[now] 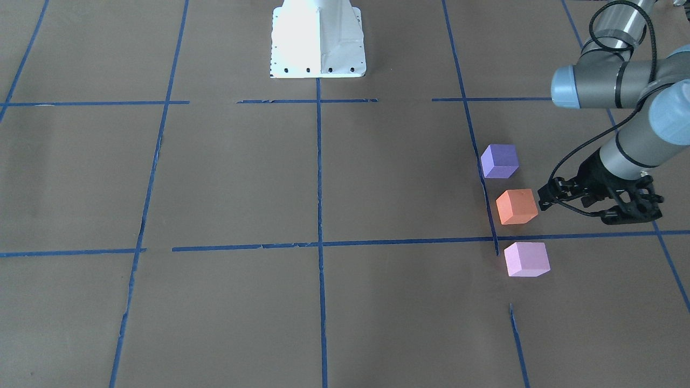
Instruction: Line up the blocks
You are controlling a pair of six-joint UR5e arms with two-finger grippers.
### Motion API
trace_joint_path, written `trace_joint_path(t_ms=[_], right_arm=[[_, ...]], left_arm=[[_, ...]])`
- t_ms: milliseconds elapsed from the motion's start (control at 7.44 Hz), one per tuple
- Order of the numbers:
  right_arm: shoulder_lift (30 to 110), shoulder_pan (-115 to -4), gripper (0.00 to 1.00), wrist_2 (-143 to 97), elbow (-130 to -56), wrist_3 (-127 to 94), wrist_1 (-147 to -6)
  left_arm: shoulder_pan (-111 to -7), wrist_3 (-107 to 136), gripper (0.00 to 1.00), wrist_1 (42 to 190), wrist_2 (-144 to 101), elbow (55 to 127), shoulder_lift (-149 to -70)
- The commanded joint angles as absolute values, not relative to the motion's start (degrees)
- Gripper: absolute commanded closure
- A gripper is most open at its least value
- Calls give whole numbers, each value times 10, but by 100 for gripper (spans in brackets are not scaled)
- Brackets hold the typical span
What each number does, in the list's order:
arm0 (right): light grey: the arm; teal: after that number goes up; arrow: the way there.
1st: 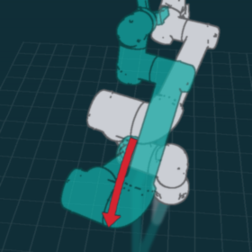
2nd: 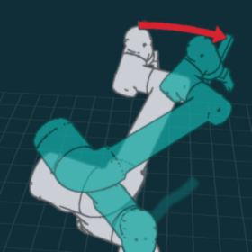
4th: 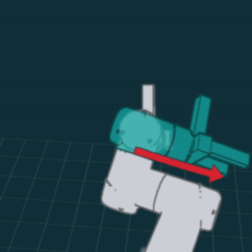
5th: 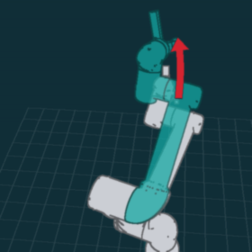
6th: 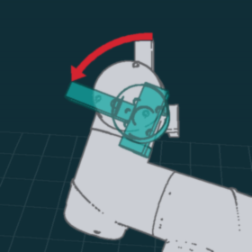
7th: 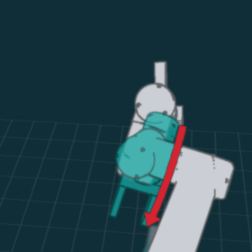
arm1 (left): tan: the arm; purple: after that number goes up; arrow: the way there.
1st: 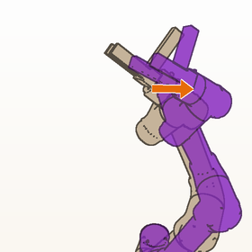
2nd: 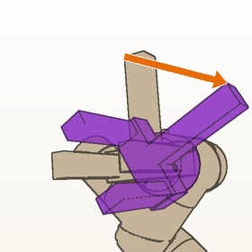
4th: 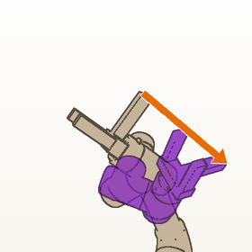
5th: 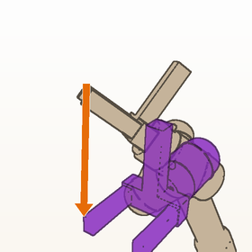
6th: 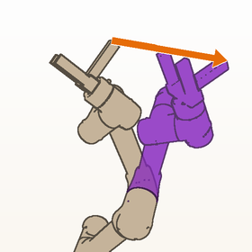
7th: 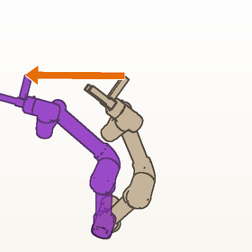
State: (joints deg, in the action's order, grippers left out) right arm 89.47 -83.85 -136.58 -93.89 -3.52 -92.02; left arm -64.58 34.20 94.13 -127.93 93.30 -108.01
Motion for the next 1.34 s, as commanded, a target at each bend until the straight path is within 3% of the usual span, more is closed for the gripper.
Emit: trace_joint_path(t_ms=[0,403,1209], right_arm=[[895,-838,0,-1366,-939,-35,-920],[895,-838,0,-1366,-940,-35,-920],[895,-838,0,-1366,-940,-35,-920]], left_arm=[[-761,66,0,880,-1279,933,-1044],[-854,-74,0,889,-1285,923,-950],[-867,-74,0,896,-1351,892,-927]])
